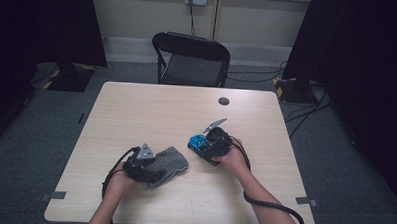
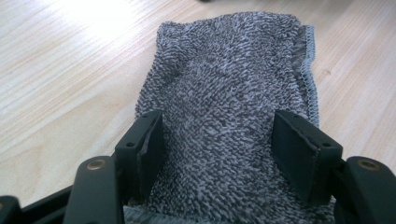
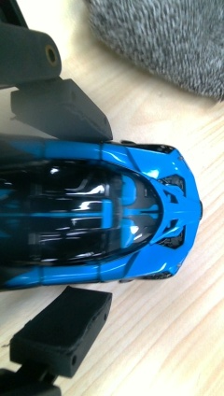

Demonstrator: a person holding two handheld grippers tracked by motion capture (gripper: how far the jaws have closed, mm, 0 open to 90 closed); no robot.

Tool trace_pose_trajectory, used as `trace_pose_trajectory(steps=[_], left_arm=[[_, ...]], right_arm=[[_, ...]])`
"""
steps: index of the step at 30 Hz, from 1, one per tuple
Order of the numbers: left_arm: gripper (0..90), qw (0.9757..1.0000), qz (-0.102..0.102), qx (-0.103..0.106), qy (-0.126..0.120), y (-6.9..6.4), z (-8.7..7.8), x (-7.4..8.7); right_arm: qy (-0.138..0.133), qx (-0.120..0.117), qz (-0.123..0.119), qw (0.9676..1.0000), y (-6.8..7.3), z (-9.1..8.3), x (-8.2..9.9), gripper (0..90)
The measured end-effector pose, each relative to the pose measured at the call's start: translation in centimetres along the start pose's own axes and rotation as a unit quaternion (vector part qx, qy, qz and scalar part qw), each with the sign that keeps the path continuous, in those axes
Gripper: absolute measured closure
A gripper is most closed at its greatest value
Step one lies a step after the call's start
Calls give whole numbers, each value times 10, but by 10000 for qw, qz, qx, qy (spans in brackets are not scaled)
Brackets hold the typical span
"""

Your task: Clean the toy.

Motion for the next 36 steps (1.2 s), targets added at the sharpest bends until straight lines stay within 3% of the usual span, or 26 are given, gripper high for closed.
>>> trace_pose_trajectory(steps=[2, 6, 8, 10, 12, 17, 23, 29, 33, 36], left_arm=[[345, 10000, -4, 3, -1, 0, 1, 0], [342, 10000, -25, -3, -2, 0, 1, 0], [342, 10000, -33, -10, -3, 0, 1, 0], [342, 10000, -33, -8, 3, -1, 2, 0], [342, 10000, -25, -15, 13, -1, 2, 1], [342, 10000, -9, -19, 13, -1, 2, 0], [340, 10000, -15, -8, -4, -1, 1, -2], [335, 9998, 168, -50, -128, -2, -1, -6], [322, 9996, 178, -81, -200, 0, -2, -9], [334, 9996, 291, -66, -25, -2, 2, -9]], right_arm=[[-14, -132, 50, 9999, 0, -4, 3, 171], [201, -3, -108, 9997, -1, -3, 14, 139], [149, -2, -147, 9998, -1, -4, 17, 158], [118, -73, -235, 9996, -2, -6, 17, 244], [114, -92, -288, 9995, -1, -7, 17, 253], [220, -11, -124, 9997, 1, -7, 14, 261], [210, -21, -92, 9997, 1, -11, 14, 264], [255, -9, -45, 9997, -6, -18, 13, 264], [191, -21, -39, 9998, -7, -22, 13, 264], [168, -34, -79, 9998, -6, -27, 12, 264]])
Point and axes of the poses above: each handheld gripper's, and its own axes: z roughly forward along the jaws, x roughly out of its underside, y roughly to its left, the point moved 2 cm from there along z, roughly forward along the jaws, and after that the axes turned 6 degrees about z, right-handed, at the moved point
